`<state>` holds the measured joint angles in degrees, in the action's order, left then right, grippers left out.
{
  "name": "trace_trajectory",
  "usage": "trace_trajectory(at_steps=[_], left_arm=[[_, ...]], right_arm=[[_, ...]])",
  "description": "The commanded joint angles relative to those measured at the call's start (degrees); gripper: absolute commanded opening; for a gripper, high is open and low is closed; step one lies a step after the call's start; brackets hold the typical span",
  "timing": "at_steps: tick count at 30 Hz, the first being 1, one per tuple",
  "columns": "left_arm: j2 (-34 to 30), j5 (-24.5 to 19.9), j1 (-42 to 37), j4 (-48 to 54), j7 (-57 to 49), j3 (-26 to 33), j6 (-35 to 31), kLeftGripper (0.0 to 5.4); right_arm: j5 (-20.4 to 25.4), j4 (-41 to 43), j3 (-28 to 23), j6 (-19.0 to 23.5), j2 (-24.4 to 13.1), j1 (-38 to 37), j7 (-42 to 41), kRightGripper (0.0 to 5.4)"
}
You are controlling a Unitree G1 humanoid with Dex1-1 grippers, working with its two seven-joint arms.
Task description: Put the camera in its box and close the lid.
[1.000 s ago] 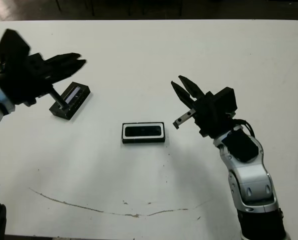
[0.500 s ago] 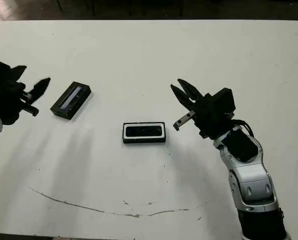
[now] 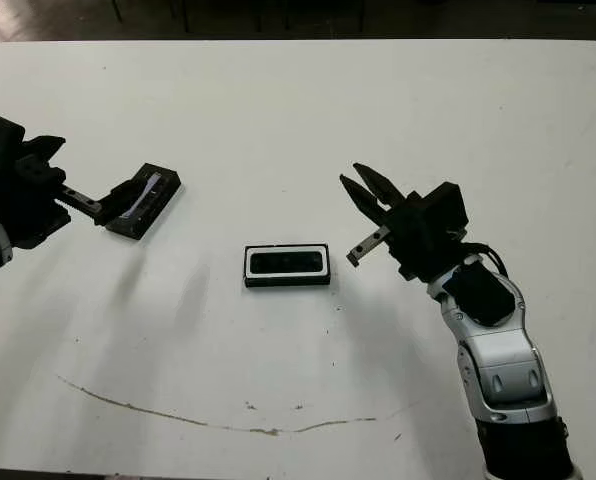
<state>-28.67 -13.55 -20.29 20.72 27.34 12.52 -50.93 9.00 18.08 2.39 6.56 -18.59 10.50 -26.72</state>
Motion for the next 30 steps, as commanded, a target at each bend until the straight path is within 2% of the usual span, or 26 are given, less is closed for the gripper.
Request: trace_trajectory(at_steps=[1,4,10,13,20,30], left_arm=[[0.4,-0.6,0.2,-2.0,-1.7,-0.3,-1.4,5.38],[-0.1,0.1,0.1,-3.2,-3.1,-1.9,-0.8,5.38],[-1.6,2.3,0.3,-8.7,-2.8,-5.7,3.1,5.38],[-1.6,2.2,0.4,-10.9,-1.8,-6.4,4.6,5.38],[-0.6,-0.9,-0.6,-13.0,-0.8,-5.5,2.7,5.38],[-1.8,0.6,-0.3,-14.7,0.2,-8.9,6.2,5.38]], right_arm=[[-0.3,-0.7,0.2,0.3,-0.6,-0.8,-0.4,0.0],[-0.3,-0.2,0.2,1.4,-0.9,-1.0,-0.3,0.0],[-0.5,-0.1,0.2,0.9,-1.2,-1.2,-0.3,0.0],[0.0,-0.1,0.0,1.0,-1.0,-1.4,-0.3,0.0],[0.3,-0.6,0.0,1.0,-0.9,-1.2,-0.4,0.0],[0.0,0.4,-0.4,2.4,-1.7,-1.3,-0.5,0.0]])
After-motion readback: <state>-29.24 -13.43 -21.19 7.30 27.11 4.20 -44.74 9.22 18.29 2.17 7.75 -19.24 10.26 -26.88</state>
